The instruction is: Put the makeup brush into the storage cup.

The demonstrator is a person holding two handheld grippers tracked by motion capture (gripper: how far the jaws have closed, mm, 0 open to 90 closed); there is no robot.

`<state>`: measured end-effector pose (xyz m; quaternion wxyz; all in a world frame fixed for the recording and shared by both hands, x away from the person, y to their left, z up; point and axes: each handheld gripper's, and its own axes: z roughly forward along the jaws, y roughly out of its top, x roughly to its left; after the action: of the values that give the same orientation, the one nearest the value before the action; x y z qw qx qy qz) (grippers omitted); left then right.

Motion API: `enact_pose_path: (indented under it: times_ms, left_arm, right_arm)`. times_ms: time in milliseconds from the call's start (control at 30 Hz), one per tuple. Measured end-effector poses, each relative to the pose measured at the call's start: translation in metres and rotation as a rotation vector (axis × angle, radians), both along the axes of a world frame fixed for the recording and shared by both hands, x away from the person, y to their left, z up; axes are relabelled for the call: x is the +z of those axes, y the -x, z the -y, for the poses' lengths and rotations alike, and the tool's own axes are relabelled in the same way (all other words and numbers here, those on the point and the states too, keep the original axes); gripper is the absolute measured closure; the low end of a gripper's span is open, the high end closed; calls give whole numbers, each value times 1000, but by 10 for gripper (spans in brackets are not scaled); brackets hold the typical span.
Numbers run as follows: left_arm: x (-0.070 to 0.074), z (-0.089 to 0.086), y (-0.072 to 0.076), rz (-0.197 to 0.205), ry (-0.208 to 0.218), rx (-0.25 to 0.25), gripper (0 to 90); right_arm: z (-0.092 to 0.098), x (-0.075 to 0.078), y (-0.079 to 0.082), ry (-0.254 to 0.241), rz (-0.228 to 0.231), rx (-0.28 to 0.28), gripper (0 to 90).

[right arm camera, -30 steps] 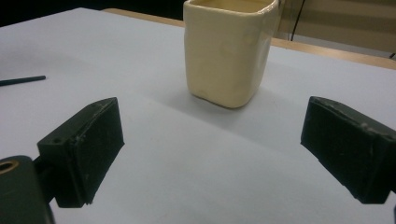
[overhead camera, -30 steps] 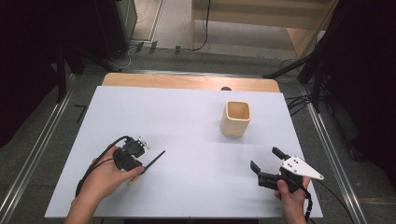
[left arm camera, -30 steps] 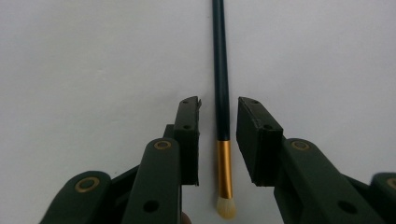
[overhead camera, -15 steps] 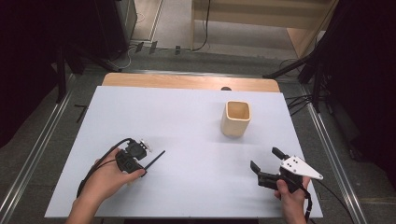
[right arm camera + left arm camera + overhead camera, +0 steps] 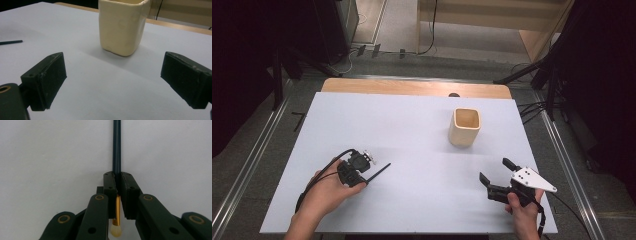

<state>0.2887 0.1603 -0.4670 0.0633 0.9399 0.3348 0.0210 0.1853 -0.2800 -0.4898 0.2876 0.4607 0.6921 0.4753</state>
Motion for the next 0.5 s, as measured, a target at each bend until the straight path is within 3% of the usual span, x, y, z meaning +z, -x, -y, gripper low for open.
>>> enact_pose_path:
  times_ms: [233,500]
  left_arm:
    - [1,-2,-1,5,17,-9,841]
    - [10,-3,0,35,85,-6,841]
  right_arm:
    - [0,1,0,-5,3,-2,69]
    - [-2,4,-1,-8,13,-3,69]
